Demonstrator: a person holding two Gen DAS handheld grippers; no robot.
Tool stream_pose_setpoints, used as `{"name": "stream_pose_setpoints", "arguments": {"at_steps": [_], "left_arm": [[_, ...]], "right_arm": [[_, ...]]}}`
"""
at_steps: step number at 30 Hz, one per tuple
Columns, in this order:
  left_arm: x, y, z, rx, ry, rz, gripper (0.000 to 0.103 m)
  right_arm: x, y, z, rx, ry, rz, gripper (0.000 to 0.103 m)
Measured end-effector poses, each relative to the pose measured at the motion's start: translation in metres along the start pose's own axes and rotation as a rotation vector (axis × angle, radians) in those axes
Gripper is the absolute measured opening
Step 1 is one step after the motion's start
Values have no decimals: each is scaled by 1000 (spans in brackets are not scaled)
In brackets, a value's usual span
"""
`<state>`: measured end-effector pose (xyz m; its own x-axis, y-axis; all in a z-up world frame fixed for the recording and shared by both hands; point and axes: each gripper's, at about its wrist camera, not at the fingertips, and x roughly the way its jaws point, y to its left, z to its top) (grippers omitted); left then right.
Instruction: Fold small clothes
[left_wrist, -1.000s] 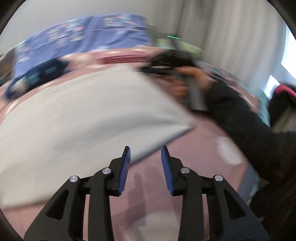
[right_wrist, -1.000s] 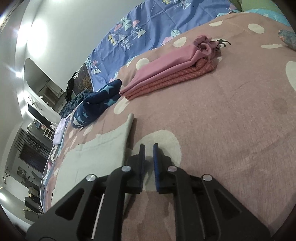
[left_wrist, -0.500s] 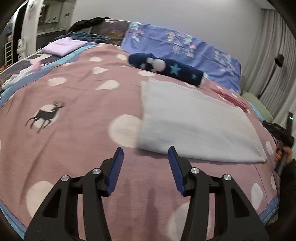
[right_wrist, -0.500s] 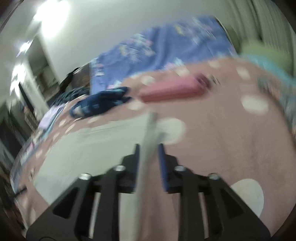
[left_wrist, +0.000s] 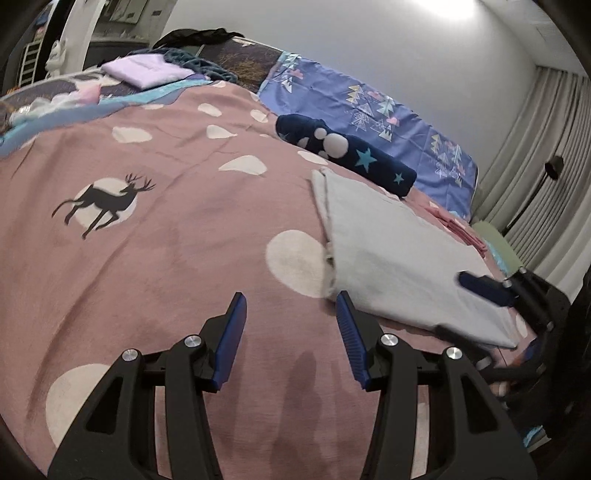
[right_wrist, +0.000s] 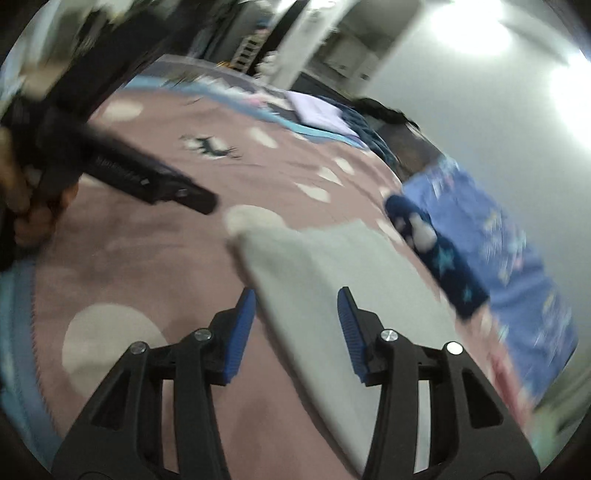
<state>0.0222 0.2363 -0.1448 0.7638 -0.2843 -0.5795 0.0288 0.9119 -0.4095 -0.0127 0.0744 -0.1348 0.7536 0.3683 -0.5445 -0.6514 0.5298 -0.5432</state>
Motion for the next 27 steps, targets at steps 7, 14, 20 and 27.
{"name": "stream_pose_setpoints", "arguments": {"at_steps": [7,14,20,27], "left_arm": [[8,19,-4,-69,28,-97,51],[7,31,-6,-125,18,-188,53],[0,47,-6,-209,-17,-211,53],[-5,30,46,-117,4,-280,58]], "right_arm": [[48,29,13,-118,111,-82,48],[80,32,31,-107,116,-179,47],[85,34,33,-135,90,-169,3],[51,-16,39,139,-26,-83,3]]}}
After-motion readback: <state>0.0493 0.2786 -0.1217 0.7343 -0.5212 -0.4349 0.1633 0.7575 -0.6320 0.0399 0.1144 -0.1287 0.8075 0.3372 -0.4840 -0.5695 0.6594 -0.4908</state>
